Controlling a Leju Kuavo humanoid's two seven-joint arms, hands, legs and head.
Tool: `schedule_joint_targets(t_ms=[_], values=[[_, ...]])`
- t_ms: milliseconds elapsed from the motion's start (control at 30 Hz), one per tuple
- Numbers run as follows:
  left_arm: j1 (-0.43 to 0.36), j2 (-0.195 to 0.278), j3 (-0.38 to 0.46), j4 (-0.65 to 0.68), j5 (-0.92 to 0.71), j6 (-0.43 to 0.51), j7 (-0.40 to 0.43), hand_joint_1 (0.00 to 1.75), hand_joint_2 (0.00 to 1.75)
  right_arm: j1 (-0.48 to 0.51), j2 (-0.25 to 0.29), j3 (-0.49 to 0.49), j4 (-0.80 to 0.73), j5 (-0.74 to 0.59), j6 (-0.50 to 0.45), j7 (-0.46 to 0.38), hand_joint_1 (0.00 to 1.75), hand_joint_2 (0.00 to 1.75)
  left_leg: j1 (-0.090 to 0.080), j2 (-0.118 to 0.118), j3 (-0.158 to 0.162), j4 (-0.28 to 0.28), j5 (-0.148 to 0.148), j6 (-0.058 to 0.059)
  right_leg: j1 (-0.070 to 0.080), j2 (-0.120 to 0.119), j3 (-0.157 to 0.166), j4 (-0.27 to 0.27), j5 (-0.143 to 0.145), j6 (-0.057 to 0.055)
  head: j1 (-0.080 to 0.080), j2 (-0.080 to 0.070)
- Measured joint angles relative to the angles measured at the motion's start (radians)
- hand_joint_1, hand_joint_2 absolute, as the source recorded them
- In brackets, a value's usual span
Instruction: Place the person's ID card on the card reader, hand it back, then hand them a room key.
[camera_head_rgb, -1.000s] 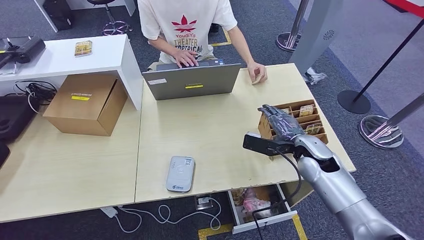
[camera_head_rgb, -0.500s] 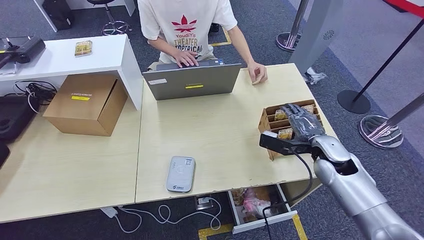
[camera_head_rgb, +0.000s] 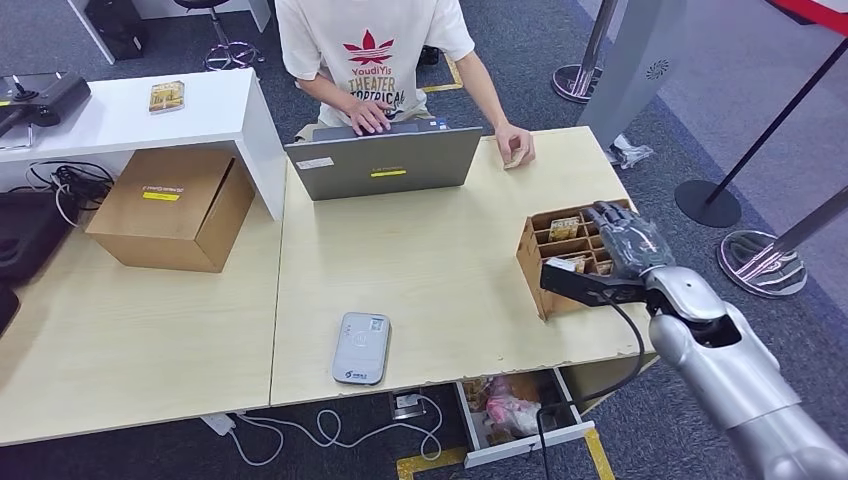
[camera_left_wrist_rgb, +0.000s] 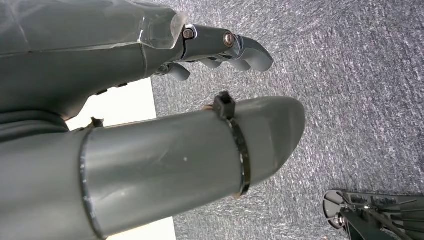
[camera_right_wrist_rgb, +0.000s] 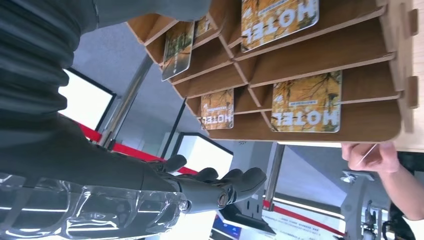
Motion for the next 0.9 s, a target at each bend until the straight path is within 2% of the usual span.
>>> schedule_joint_targets(t_ms=[333, 667, 900], values=[[0.000, 0.000, 0.000, 0.000, -0.003, -0.001, -0.011, 0.00, 0.00, 0.000, -0.020, -0.006, 0.016, -0.003, 0.000, -0.021, 0.66, 1.75, 0.000, 0.000, 0.000, 0.000, 0.000, 0.000, 0.000, 0.000, 0.000, 0.000, 0.000, 0.000, 0.000, 0.000], [0.000, -0.004, 0.000, 0.000, -0.004, 0.004, -0.026, 0.00, 0.00, 0.008, -0.033, -0.007, 0.021, -0.015, -0.002, -0.037, 0.54, 1.75, 0.000, 0.000, 0.000, 0.000, 0.000, 0.000, 0.000, 0.000, 0.000, 0.000, 0.000, 0.000, 0.000, 0.000], [0.000, -0.011, -0.001, 0.000, -0.003, 0.012, -0.027, 0.00, 0.00, 0.002, -0.028, -0.003, 0.027, -0.032, 0.003, -0.073, 0.61, 1.75, 0.000, 0.000, 0.000, 0.000, 0.000, 0.000, 0.000, 0.000, 0.000, 0.000, 0.000, 0.000, 0.000, 0.000]])
